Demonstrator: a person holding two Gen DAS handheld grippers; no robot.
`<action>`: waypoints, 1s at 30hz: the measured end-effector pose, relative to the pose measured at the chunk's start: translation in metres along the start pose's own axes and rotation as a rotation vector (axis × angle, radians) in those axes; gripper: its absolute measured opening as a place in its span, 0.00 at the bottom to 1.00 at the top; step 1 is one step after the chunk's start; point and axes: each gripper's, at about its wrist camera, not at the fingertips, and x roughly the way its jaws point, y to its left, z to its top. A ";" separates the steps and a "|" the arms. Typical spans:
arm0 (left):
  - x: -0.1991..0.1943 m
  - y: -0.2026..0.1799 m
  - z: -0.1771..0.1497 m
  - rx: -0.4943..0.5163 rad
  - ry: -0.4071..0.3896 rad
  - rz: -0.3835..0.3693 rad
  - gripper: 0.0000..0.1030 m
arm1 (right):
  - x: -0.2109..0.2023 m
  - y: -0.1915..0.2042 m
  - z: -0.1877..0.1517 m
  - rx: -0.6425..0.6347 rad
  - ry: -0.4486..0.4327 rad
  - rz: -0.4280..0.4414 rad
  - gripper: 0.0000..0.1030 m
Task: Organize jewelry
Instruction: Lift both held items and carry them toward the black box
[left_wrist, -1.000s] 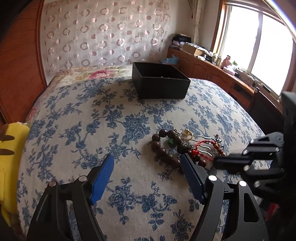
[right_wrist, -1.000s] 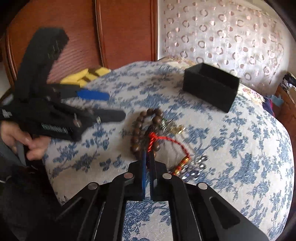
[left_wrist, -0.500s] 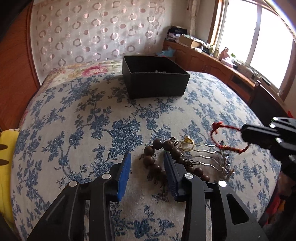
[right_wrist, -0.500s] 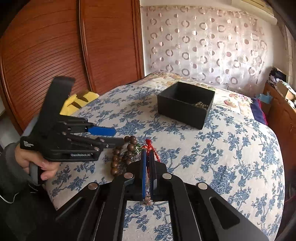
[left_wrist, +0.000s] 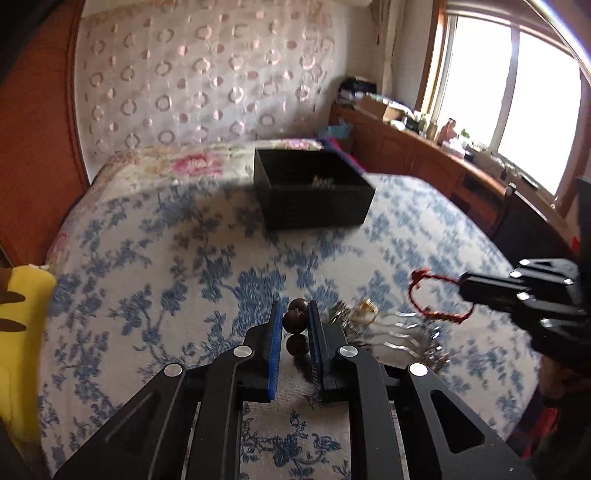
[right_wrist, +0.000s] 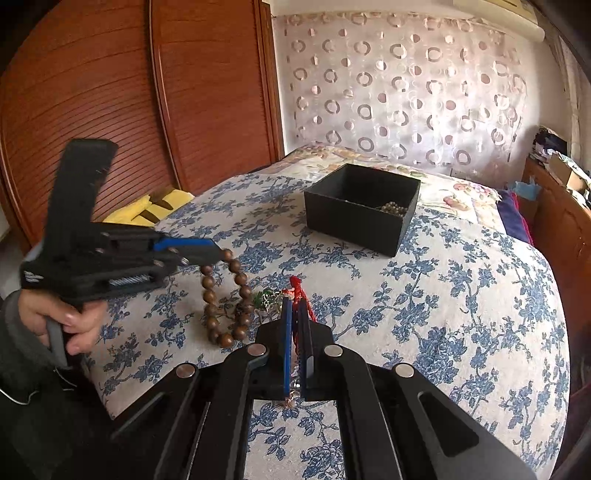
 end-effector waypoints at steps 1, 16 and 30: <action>-0.005 -0.001 0.002 0.004 -0.013 -0.002 0.12 | 0.000 0.000 0.001 0.001 -0.002 -0.001 0.03; -0.036 -0.003 0.040 0.031 -0.116 0.001 0.12 | 0.001 -0.018 0.022 0.014 -0.034 -0.012 0.03; -0.021 -0.006 0.056 0.056 -0.133 0.019 0.12 | 0.019 -0.035 0.051 0.005 -0.069 -0.028 0.03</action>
